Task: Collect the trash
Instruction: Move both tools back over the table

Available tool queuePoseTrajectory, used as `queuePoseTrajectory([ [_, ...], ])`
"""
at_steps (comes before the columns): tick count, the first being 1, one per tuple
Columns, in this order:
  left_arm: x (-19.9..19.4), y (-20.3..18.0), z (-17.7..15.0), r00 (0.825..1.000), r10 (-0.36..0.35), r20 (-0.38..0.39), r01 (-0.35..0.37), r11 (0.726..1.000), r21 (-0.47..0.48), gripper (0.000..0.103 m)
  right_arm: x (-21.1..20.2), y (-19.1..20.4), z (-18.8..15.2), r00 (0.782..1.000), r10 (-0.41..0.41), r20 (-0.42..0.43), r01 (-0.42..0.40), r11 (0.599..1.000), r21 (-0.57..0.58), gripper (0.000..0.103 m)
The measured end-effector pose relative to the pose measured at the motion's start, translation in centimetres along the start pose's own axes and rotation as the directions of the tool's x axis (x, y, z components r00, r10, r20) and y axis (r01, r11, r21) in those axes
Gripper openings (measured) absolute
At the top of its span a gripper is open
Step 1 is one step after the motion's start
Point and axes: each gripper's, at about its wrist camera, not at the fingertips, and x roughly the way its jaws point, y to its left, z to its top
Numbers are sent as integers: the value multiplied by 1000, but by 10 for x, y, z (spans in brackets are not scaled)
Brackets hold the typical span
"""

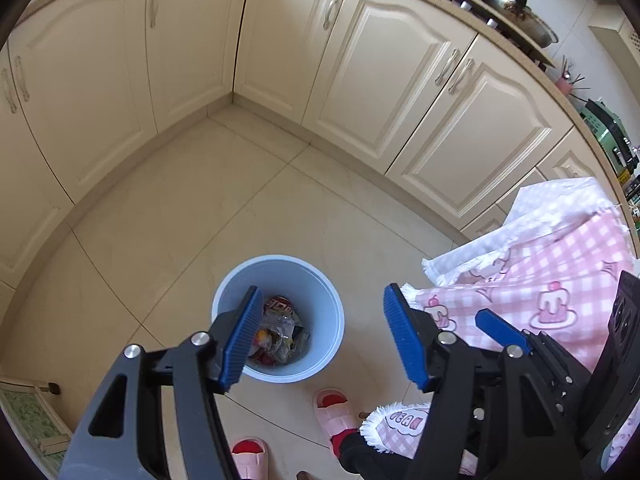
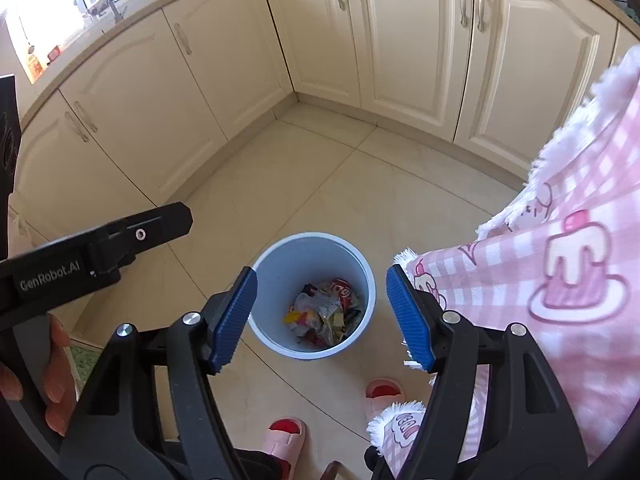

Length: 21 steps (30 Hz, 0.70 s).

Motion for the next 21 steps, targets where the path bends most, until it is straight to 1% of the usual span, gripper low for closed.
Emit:
queuePoseTrajectory([
  [6,-64,-10,-3,994,28,104,-30,999,16,63,-51,16,3,997,20,73,-17,999,-31,68],
  [10,-119,-19,-7,980,37,196,-43,999,28,65,-91,27,3,991,43,130,-35,998,-59,68],
  [11,-127,-20,-8,977,36,209,-43,999,29,66,-103,30,2,988,48,148,-38,997,-70,68],
  [14,-165,-30,-15,962,35,272,-48,998,38,67,-137,37,2,978,80,191,-64,994,-86,69],
  [15,-183,-37,-18,952,24,304,-41,998,50,67,-152,39,1,973,84,213,-66,994,-90,69],
  [18,-215,-58,-25,929,24,369,-54,996,71,69,-187,40,-1,961,60,270,-33,994,-103,71],
  [21,-240,-82,-30,910,10,414,-56,993,100,70,-222,27,-6,943,10,331,25,995,-101,73],
])
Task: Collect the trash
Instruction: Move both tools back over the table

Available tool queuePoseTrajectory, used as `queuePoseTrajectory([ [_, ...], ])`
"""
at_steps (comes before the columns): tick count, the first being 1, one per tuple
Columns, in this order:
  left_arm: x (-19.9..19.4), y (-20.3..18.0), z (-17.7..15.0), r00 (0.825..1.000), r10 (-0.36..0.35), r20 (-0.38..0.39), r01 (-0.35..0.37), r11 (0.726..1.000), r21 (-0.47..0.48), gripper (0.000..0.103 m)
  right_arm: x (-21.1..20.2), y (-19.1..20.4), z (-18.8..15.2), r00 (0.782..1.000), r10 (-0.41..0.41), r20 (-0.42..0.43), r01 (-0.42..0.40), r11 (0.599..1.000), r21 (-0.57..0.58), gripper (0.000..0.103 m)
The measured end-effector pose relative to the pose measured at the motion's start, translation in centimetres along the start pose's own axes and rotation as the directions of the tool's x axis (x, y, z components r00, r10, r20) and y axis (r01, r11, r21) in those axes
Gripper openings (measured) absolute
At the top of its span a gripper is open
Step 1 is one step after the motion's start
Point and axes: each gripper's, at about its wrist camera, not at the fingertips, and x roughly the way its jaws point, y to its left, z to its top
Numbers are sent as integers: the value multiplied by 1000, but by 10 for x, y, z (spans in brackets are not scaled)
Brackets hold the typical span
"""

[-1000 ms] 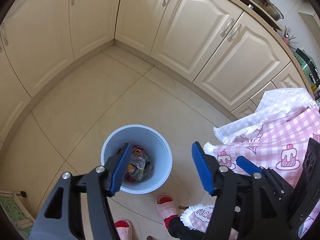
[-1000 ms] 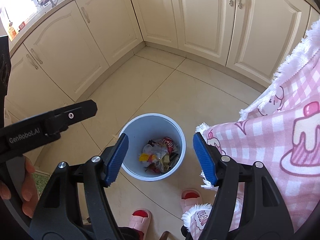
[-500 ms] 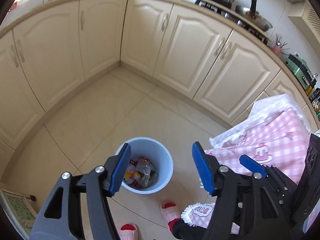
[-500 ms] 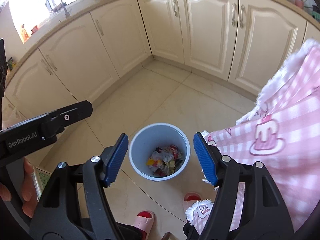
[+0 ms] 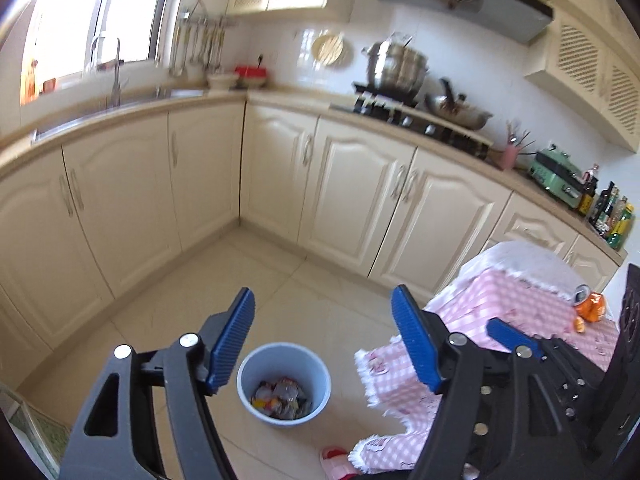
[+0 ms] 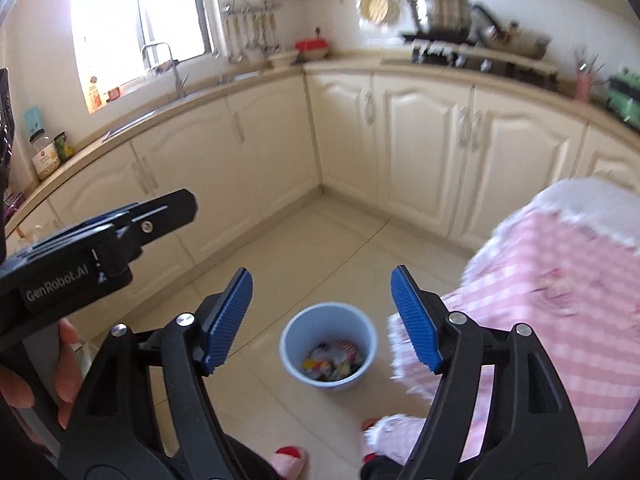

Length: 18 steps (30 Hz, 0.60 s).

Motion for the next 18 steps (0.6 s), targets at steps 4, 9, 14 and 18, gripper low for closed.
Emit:
queuePoseTrajectory([
  [4,-15,-42,5,998,-60,19,60,998,35,74,-41,-39,-4,994,-98,47,98,995,13,74],
  [9,-10,-114,2,986,-163,-27,165,981,107,74,-89,-116,-20,974,-218,65,209,971,116,74],
  [14,16,-208,-13,952,-271,-145,297,932,208,75,-139,-219,-44,925,-375,52,349,898,267,76],
  [18,44,-286,-35,902,-338,-268,408,870,277,75,-166,-291,-63,882,-470,15,432,823,368,77],
])
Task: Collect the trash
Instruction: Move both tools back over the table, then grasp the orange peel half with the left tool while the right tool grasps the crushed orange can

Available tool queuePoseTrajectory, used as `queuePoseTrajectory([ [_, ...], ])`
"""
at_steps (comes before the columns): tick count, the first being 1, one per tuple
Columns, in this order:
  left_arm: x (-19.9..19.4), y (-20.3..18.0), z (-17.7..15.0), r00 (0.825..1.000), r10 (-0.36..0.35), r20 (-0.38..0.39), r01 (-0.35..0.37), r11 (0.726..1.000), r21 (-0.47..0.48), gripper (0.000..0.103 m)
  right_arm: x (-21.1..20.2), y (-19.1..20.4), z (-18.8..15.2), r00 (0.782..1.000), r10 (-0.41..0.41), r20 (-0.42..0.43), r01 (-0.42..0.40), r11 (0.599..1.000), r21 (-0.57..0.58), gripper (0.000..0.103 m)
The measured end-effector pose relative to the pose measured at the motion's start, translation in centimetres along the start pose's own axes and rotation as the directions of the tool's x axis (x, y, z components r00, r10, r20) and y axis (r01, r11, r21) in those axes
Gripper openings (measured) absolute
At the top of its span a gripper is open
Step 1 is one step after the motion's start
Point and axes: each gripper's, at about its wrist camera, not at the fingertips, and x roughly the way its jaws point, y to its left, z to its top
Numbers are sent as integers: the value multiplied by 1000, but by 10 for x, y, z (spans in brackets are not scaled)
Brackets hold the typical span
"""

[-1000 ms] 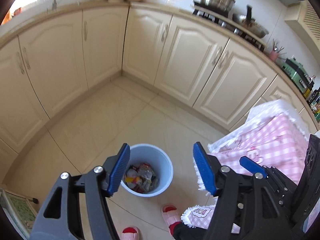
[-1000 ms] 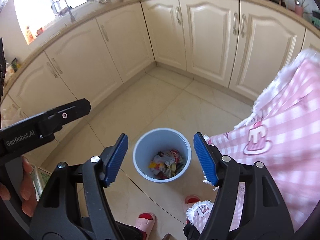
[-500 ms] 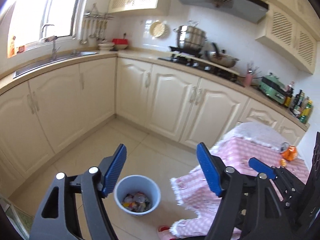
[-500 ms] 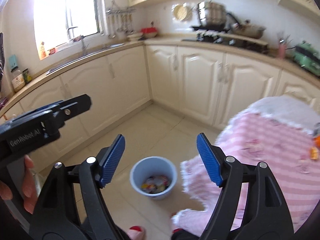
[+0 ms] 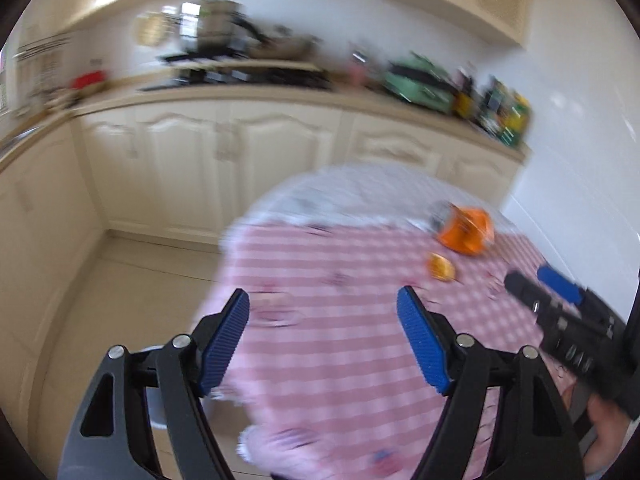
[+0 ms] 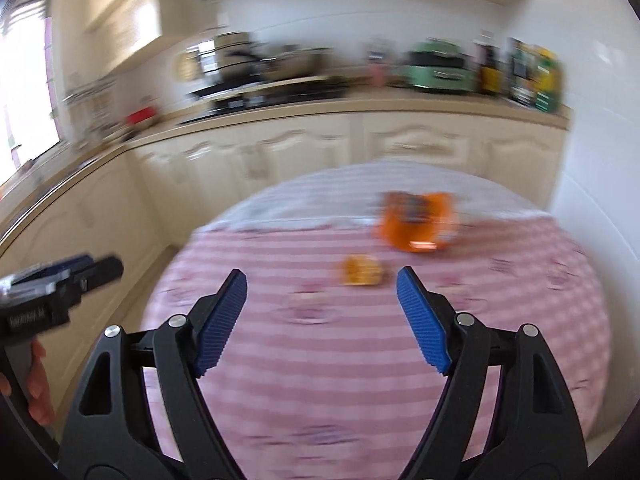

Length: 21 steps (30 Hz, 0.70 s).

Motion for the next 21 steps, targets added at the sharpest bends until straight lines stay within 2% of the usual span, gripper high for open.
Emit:
queuePoseTrajectory([
  [3,43,-44,3,997,-38,-73,43,996,72,75,12,-50,4,998,-62,-23,63,997,54,77],
  [8,104,-97,10,988,-45,-149,69,984,166,75,33,-92,9,994,-85,-70,92,991,99,77],
  [12,136,-112,15,982,-33,-187,68,981,181,75,50,-107,13,990,-89,-107,101,989,108,77],
  [16,160,-120,17,968,-53,-243,96,982,166,73,72,-115,21,989,-66,-134,83,989,125,77],
  [18,169,-123,19,961,-63,-271,109,981,158,58,83,-118,26,988,-52,-148,73,988,139,77],
  [19,171,-123,20,962,-57,-266,101,982,157,51,89,-118,30,987,-49,-151,70,988,139,77],
  [20,173,-121,22,962,-59,-267,102,983,153,39,93,-118,32,987,-44,-153,66,988,141,77],
  [21,175,-121,24,961,-60,-271,105,983,152,36,99,-117,35,986,-41,-161,64,988,140,77],
])
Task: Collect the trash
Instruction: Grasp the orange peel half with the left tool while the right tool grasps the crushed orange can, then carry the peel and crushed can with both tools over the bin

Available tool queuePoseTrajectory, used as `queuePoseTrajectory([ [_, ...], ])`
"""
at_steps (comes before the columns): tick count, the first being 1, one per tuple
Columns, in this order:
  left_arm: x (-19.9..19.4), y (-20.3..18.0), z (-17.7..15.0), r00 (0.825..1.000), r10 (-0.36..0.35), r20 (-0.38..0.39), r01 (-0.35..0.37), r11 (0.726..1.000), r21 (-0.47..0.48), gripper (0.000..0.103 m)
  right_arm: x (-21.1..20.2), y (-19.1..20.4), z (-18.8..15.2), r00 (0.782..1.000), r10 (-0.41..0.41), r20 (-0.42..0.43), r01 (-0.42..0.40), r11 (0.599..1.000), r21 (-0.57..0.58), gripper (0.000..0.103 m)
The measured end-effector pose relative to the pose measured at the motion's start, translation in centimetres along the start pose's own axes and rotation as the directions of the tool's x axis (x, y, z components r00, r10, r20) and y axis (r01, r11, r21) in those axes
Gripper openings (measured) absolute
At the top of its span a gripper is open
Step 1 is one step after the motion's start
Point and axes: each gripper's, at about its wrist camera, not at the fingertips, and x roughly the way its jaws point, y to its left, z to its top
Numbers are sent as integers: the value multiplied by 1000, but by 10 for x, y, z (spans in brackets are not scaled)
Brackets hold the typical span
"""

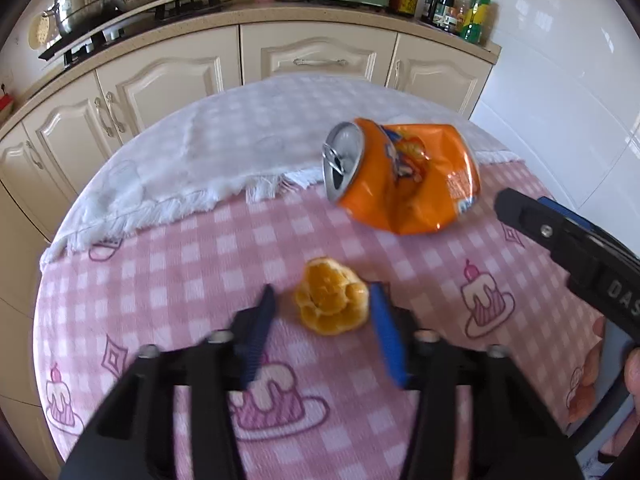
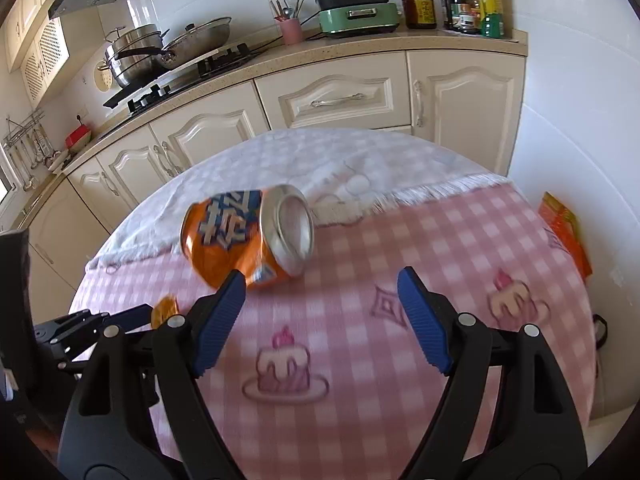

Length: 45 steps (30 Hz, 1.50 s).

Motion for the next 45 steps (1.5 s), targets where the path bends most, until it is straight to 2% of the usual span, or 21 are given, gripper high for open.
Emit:
queuePoseTrajectory([
  [6,-6,12,4,999,-27,32,27,999,-22,34,25,11,17,999,33,-22,-33,999,-4,77],
  [9,-17,24,2,998,-21,54,23,999,-42,34,43,12,22,997,45,-65,-45,999,8,77],
  [10,-21,28,2,998,-21,60,24,999,-48,34,47,12,22,996,56,-74,-56,998,8,72],
  [11,-24,32,1,998,-21,65,25,998,-53,34,49,13,21,994,65,-83,-65,998,7,46],
  [12,-28,37,0,997,-18,70,22,998,-58,34,48,13,21,993,91,-80,-90,996,15,34],
  [20,-52,58,-13,993,-58,103,67,994,-86,34,23,25,9,995,90,-50,-91,996,-15,26],
  [26,-86,75,-32,983,-91,156,107,990,-91,34,-11,61,0,992,129,1,-128,990,-65,25],
  [31,-122,108,-60,977,-59,206,85,989,-121,34,-31,127,-9,980,198,22,-193,971,-143,25],
  [37,-170,183,-112,969,48,241,7,976,-220,34,-37,229,-36,950,312,-9,-305,923,-236,25],
  [41,-189,237,-149,964,132,229,-59,951,-303,34,-26,305,-63,921,380,-81,-386,874,-295,25],
  [45,-198,301,-190,959,209,192,-114,904,-411,34,-4,381,-98,891,420,-172,-454,821,-346,25],
])
